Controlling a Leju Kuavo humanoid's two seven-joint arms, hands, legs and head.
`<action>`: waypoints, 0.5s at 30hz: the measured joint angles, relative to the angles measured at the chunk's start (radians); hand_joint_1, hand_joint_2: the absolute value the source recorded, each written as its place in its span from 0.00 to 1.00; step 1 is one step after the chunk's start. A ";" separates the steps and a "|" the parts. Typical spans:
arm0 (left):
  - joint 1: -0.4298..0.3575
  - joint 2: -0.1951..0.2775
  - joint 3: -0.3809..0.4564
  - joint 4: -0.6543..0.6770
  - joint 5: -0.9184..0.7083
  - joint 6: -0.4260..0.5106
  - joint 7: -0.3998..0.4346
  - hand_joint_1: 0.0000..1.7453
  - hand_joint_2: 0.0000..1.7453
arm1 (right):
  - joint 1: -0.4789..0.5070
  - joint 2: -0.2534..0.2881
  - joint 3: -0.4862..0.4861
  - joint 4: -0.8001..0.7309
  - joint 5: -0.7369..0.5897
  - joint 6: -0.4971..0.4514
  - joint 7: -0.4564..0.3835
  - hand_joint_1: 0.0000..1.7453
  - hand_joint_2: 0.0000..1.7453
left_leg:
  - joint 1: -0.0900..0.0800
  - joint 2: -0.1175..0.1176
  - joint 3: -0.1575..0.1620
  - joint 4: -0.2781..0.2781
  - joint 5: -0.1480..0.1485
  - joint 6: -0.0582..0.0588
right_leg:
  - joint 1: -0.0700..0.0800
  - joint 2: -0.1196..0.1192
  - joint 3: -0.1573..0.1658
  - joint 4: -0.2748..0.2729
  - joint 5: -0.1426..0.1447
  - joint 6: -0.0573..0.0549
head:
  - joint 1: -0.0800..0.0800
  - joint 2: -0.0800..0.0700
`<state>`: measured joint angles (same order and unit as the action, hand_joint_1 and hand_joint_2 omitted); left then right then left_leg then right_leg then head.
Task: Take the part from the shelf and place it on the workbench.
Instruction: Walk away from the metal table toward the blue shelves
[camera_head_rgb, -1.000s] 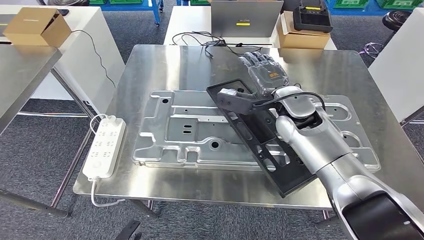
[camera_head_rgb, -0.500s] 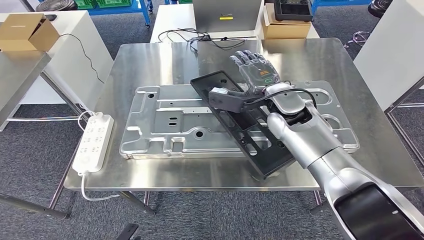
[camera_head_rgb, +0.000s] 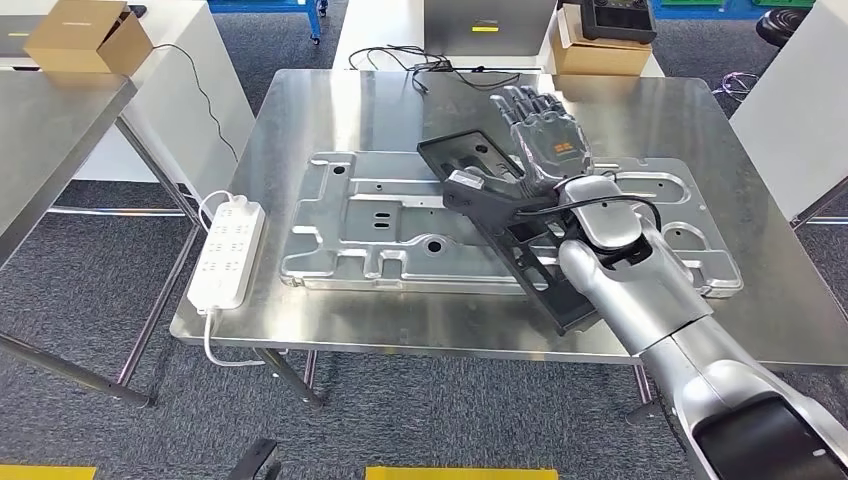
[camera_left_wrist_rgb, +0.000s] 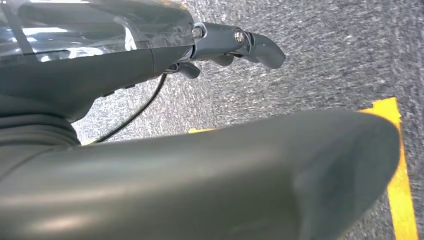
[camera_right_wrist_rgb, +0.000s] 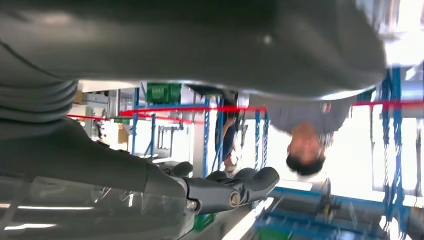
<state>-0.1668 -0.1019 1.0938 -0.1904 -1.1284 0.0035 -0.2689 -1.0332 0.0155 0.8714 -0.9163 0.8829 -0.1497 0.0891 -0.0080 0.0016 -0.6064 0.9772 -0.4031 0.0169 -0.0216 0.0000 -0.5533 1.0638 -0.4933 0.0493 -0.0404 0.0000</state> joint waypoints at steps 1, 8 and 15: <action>0.002 0.000 0.001 0.000 0.004 0.002 -0.003 0.00 0.00 | 0.007 -0.011 -0.008 -0.026 0.007 -0.021 0.006 0.00 0.00 | -0.001 0.000 -0.006 0.004 0.005 -0.004 | 0.002 0.000 0.028 -0.051 0.007 -0.002 | 0.000 0.000; 0.049 0.000 0.032 0.001 0.051 0.024 -0.026 0.00 0.00 | 0.288 -0.161 -0.162 -0.396 0.126 -0.326 0.018 0.00 0.00 | 0.008 -0.009 -0.055 0.137 -0.111 -0.029 | -0.004 -0.013 0.010 -0.087 0.035 -0.038 | -0.015 0.000; 0.075 0.000 0.073 0.001 0.085 0.032 -0.052 0.00 0.00 | 0.719 -0.253 -0.409 -0.790 0.162 -0.520 -0.078 0.00 0.00 | 0.014 -0.010 0.104 0.118 -0.122 -0.026 | -0.004 -0.022 -0.059 -0.086 0.094 -0.033 | -0.031 0.000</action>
<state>-0.0915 -0.1019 1.1664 -0.1889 -1.0432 0.0359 -0.3204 -0.3144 -0.2377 0.4629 -1.7065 1.0444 -0.6696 0.0110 0.0057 -0.0086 -0.5026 1.0948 -0.5252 -0.0086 -0.0255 -0.0220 -0.6124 0.9781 -0.3992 0.0165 -0.0712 0.0000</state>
